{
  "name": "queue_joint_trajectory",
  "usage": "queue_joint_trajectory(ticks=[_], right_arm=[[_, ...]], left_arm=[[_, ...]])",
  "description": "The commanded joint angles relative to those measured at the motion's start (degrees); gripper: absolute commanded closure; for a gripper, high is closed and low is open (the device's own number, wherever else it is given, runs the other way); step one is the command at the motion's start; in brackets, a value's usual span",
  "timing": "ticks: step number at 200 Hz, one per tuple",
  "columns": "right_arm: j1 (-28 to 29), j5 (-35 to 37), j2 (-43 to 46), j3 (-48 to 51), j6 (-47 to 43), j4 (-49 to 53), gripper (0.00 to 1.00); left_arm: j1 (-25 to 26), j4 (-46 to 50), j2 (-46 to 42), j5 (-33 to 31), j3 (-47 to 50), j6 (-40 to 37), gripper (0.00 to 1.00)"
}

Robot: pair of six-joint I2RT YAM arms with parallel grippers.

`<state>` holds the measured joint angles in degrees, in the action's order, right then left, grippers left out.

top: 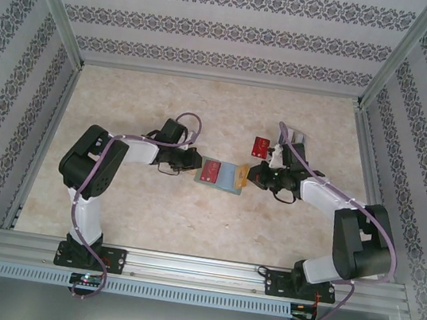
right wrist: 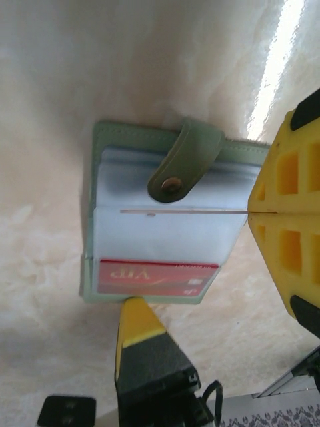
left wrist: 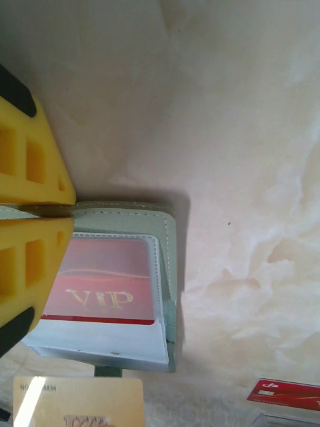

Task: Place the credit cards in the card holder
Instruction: Flip over the card slot in the card holder.

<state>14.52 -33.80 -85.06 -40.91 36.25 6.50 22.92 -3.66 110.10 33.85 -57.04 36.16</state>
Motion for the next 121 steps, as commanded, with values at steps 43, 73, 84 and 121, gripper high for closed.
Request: queue_joint_trajectory(ticks=[43, 73, 84, 121], right_arm=[[0.8, 0.6, -4.4, 2.6, 0.0, -5.5, 1.00], [1.1, 0.7, -5.4, 2.7, 1.1, -7.4, 1.00], [1.1, 1.3, -5.4, 2.8, 1.8, -8.1, 1.00], [1.4, -1.9, -8.1, 3.5, 6.5, -15.7, 1.00]], left_arm=[[0.3, 4.5, 2.1, -3.7, 1.2, -0.8, 0.87], [0.3, 4.3, 2.2, -3.7, 1.1, -0.9, 0.87], [0.4, 4.4, 2.2, -3.7, 1.2, -0.9, 0.87], [0.3, 4.4, 2.2, -3.7, 1.2, -0.7, 0.87]])
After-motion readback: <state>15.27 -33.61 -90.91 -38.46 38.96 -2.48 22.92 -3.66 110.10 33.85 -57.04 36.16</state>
